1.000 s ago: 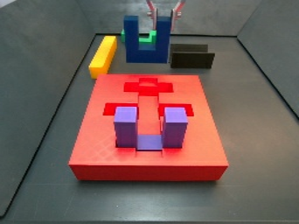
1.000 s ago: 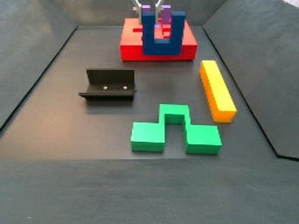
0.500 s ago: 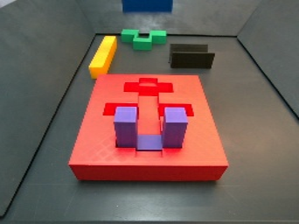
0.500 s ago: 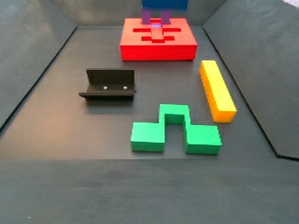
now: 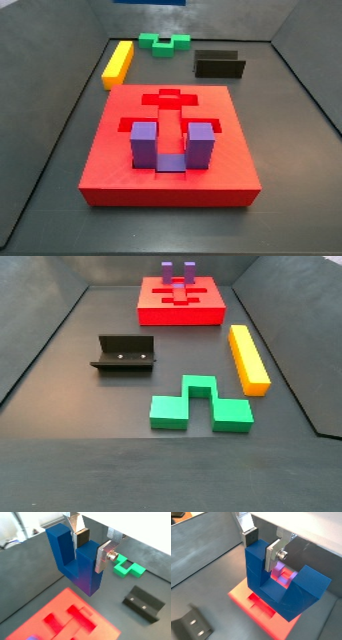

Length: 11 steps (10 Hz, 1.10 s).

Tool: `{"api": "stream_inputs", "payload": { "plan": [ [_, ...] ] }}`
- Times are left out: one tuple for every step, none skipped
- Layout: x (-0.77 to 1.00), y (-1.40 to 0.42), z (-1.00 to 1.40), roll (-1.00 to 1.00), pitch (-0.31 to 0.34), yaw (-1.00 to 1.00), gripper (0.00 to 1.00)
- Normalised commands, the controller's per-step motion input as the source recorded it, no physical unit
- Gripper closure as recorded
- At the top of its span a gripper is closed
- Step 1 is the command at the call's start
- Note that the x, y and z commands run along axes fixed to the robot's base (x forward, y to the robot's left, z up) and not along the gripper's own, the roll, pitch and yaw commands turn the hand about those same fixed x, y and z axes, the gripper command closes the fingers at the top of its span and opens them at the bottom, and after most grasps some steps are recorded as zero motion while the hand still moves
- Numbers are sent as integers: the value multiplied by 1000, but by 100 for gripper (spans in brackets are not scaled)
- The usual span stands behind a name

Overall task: Pick up the blue object. Move up. Move to above the board. Insert the blue object.
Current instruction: Move to above the board, then insert the blue object.

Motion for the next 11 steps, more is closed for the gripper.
{"api": "stream_inputs", "payload": {
  "plan": [
    [-138,-700,218,31,104,3,100],
    [-27,-297,113,3,90,15,100],
    [0,-37,0,20,0,0,100],
    [0,0,-20,-3,0,0,100],
    [220,0,-311,-6,-117,14,100],
    [286,46,-391,-30,-180,51,100],
    [369,91,-443,-47,-170,97,100],
    [400,109,-523,-56,-183,129,100],
    [457,129,-611,-17,-183,169,100],
    [457,166,-686,0,-176,217,100],
    [446,177,-757,43,-163,254,100]
  ]
}}
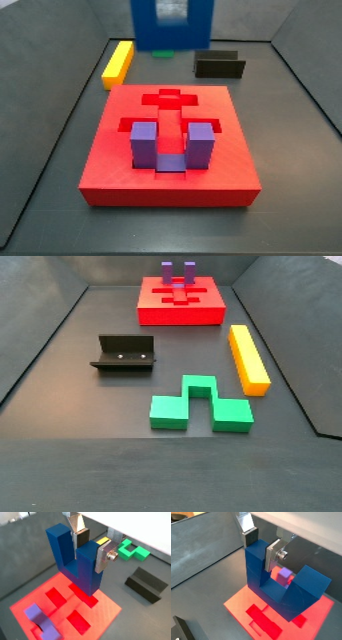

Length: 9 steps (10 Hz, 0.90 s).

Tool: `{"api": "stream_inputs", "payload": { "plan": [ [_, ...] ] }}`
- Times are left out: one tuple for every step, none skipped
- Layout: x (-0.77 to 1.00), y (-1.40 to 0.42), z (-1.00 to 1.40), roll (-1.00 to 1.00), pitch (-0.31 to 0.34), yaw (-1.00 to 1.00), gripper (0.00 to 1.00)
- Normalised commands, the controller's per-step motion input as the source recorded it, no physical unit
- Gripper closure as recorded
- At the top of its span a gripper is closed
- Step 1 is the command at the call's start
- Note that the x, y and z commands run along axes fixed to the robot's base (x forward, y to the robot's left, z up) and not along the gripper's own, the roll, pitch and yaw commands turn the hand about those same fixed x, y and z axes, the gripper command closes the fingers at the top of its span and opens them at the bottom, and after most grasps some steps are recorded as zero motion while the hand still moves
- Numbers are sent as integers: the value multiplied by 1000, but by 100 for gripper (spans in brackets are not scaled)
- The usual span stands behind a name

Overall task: Pick up the blue object. Move up. Move to above the board. Insert the blue object.
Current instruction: Insert the blue object.

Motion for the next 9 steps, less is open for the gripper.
{"api": "stream_inputs", "payload": {
  "plan": [
    [377,183,-780,70,-173,283,100],
    [254,154,-786,147,-126,311,100],
    [89,0,-777,216,-3,266,100],
    [0,-74,-646,211,64,40,100],
    [0,0,-494,210,94,0,100],
    [0,0,-460,194,97,0,100],
    [3,0,-366,134,80,0,100],
    [0,23,-200,49,70,-20,100],
    [0,0,-63,0,36,-54,100]
  ]
}}
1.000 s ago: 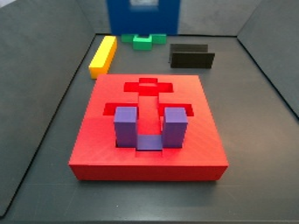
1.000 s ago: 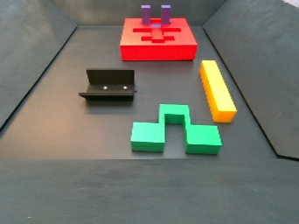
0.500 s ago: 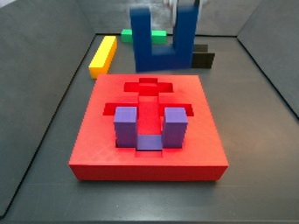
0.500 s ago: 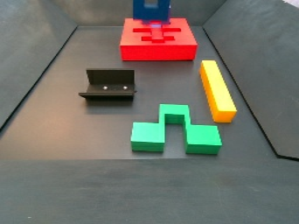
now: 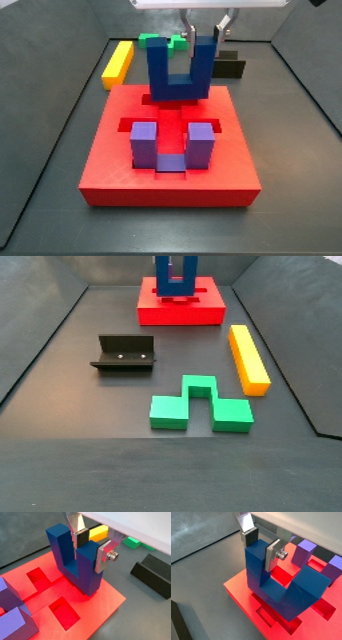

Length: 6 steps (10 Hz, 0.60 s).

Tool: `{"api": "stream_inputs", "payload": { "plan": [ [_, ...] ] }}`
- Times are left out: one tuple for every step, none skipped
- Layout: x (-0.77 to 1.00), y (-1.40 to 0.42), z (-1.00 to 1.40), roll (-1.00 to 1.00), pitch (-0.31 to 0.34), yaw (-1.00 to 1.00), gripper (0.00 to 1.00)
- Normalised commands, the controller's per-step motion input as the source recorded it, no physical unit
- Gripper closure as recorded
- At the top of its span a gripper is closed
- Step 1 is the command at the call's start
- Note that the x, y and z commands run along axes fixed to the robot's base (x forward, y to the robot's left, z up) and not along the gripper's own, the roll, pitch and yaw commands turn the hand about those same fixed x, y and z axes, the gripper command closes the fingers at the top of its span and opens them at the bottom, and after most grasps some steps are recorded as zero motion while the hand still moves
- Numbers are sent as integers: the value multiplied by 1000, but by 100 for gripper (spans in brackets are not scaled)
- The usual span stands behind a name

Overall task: Pick up the blue object. Move up. Move to above the board. Insert the blue object.
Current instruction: Insert the blue object.

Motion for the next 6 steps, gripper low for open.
{"api": "stream_inputs", "payload": {
  "plan": [
    [-3,31,0,-29,31,-91,100],
    [-31,86,0,-16,51,-151,100],
    [-63,120,0,-9,67,-211,100],
    [0,77,0,-30,53,-180,100],
    [0,26,0,-56,14,-77,100],
    [-40,0,-109,-91,16,-71,100]
  ]
}}
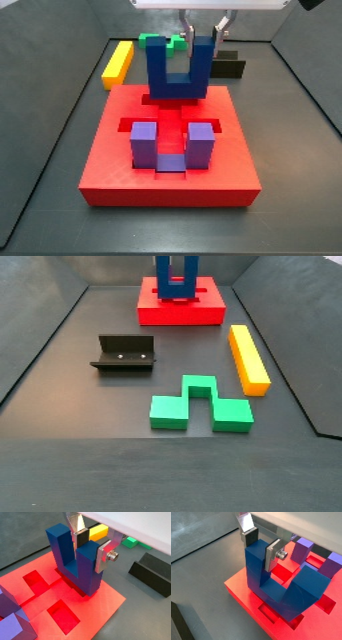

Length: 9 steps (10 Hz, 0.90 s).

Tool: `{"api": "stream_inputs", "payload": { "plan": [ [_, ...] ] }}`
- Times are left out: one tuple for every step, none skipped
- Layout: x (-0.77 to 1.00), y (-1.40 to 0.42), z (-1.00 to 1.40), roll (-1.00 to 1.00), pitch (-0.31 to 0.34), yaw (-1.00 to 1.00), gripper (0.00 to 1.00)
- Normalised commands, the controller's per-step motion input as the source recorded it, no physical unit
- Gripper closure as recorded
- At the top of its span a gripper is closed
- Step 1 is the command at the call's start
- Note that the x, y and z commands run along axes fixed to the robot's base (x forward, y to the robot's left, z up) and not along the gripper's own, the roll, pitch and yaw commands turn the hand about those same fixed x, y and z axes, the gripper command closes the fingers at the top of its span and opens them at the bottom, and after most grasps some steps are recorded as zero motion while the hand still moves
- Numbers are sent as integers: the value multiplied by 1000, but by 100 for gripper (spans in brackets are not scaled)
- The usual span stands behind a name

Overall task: Pick up the blue object. Move up. Move to above the board. Insert the blue object.
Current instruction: Insert the blue object.

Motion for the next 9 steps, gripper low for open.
{"api": "stream_inputs", "payload": {
  "plan": [
    [-100,0,-63,-183,21,-117,100],
    [-77,0,-34,-174,34,-120,100],
    [-66,0,-34,-171,24,-103,100],
    [-97,0,0,-223,16,-111,100],
    [-40,0,-3,-219,14,-74,100],
    [0,0,-66,-166,20,-34,100],
    [0,0,-154,-83,26,-6,100],
    [0,0,-214,-41,29,-6,100],
    [0,0,-249,-26,19,0,100]
  ]
}}
